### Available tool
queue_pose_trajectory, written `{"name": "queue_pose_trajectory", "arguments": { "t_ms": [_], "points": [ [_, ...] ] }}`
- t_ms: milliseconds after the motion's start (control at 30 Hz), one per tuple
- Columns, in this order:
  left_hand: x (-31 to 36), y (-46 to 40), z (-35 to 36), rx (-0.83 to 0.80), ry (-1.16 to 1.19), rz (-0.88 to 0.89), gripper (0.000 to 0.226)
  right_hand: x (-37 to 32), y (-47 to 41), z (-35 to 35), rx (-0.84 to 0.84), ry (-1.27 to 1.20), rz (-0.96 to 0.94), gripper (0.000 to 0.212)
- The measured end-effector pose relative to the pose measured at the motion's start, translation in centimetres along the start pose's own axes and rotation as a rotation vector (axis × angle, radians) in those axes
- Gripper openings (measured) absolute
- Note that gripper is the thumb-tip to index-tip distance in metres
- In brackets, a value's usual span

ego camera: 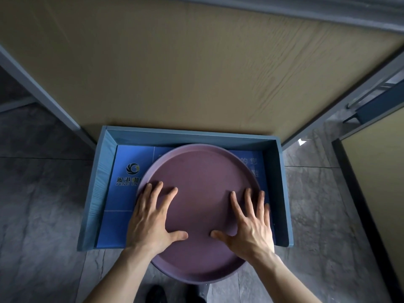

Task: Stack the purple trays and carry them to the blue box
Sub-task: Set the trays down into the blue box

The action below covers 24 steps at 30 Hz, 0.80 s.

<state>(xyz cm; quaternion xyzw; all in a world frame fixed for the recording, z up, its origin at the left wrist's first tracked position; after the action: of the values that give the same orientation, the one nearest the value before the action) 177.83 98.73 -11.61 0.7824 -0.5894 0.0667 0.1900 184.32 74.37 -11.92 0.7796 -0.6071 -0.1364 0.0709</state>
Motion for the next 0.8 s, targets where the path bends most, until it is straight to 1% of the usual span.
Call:
{"name": "queue_pose_trajectory", "arguments": {
  "t_ms": [267,333,433,500,800],
  "points": [
    [1.0,0.2,-0.6,-0.024,0.000,-0.026,0.126,-0.5,0.0,-0.5,0.014,0.027,-0.023,0.123],
    [1.2,0.3,-0.6,-0.043,-0.018,-0.034,0.126,-0.7,0.0,-0.7,-0.028,0.024,-0.033,0.127],
    [1.4,0.2,-0.7,-0.055,-0.030,-0.041,0.125,-0.9,0.0,-0.8,-0.126,-0.002,-0.038,0.145],
    [1.4,0.2,-0.7,-0.058,-0.027,-0.045,0.125,-0.9,0.1,-0.8,-0.154,-0.020,-0.036,0.151],
    [1.2,-0.1,-0.3,-0.045,-0.008,-0.056,0.125,-0.9,0.2,-0.4,-0.130,-0.096,-0.001,0.153]
  ]
}}
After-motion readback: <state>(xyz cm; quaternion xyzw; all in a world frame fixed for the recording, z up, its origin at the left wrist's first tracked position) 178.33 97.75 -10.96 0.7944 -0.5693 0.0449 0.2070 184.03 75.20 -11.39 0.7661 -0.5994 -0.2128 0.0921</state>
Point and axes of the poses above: each hand's wrist, its own y-axis away from the middle knuckle, its own z-axis out of the palm, x = y × z, the point moved 3 cm from there along -y, towards the middle knuckle, and after that the axes turned 3 degrees about x, right-handed, at the moved point
